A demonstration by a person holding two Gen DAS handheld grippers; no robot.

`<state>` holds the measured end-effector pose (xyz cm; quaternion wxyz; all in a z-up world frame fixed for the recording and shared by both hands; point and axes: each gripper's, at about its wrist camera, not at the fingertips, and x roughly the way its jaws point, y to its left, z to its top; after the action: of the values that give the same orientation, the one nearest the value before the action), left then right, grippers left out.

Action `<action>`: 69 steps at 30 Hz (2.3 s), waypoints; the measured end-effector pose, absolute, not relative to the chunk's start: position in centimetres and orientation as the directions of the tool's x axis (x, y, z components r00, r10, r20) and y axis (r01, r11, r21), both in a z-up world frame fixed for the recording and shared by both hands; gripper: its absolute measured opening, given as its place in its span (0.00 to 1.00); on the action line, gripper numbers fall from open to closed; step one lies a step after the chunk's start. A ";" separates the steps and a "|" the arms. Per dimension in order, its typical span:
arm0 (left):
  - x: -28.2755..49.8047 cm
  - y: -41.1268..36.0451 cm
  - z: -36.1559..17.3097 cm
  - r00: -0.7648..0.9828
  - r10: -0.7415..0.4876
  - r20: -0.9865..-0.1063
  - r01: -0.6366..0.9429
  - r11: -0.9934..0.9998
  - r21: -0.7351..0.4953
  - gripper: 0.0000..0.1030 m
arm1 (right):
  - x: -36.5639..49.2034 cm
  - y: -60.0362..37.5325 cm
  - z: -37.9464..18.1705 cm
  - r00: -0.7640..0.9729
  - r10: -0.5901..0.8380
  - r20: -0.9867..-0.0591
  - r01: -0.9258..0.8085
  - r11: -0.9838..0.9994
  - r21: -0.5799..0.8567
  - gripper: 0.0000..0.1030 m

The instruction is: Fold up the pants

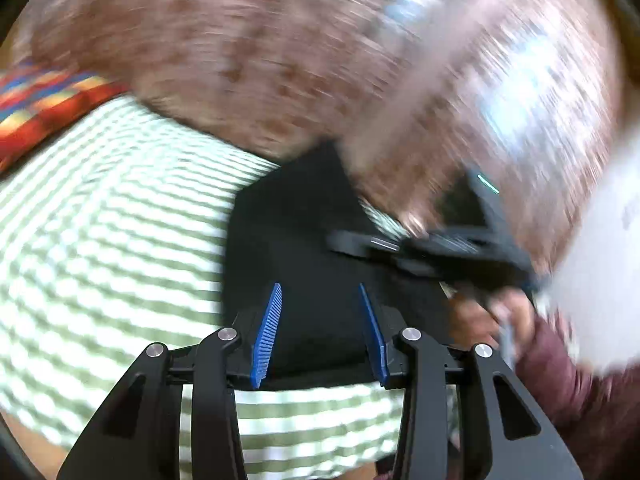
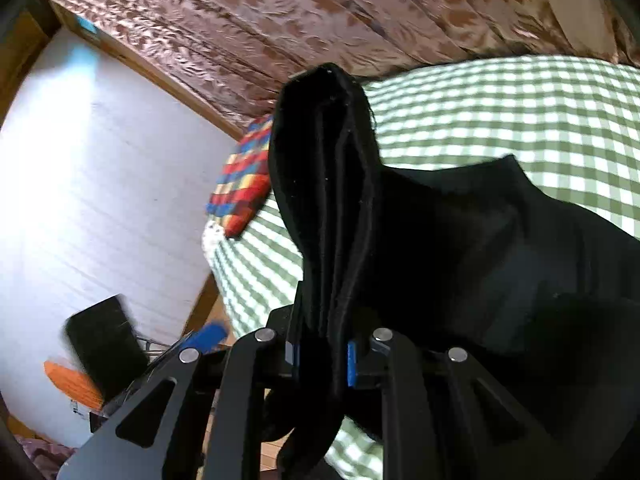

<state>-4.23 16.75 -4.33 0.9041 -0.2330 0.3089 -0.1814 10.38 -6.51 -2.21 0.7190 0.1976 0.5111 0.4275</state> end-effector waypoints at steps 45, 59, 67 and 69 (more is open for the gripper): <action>3.4 -0.3 -7.9 0.290 -0.776 -0.560 0.476 0.625 -0.619 0.46 | -2.4 -39.1 -2.8 0.563 0.562 -0.605 0.026 0.720 0.693 0.36; 2.7 -0.7 -8.2 0.292 -0.771 -0.566 0.490 0.629 -0.604 0.46 | -2.9 -36.3 -5.1 0.511 0.515 -0.689 0.096 0.762 0.640 0.05; 1.8 -1.6 -9.0 0.238 -0.771 -0.590 0.525 0.613 -0.590 0.46 | -4.5 -36.5 -7.7 0.465 0.442 -0.767 0.134 0.821 0.554 0.04; 1.7 -2.0 -10.0 0.220 -0.762 -0.609 0.515 0.621 -0.591 0.46 | -4.6 -36.8 -9.3 0.463 0.461 -0.757 0.158 0.797 0.582 0.03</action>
<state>1.74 -1.98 -9.97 0.7697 -0.1325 0.4669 -0.4148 -4.58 -36.75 -9.26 0.7996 0.3038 0.5093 0.0947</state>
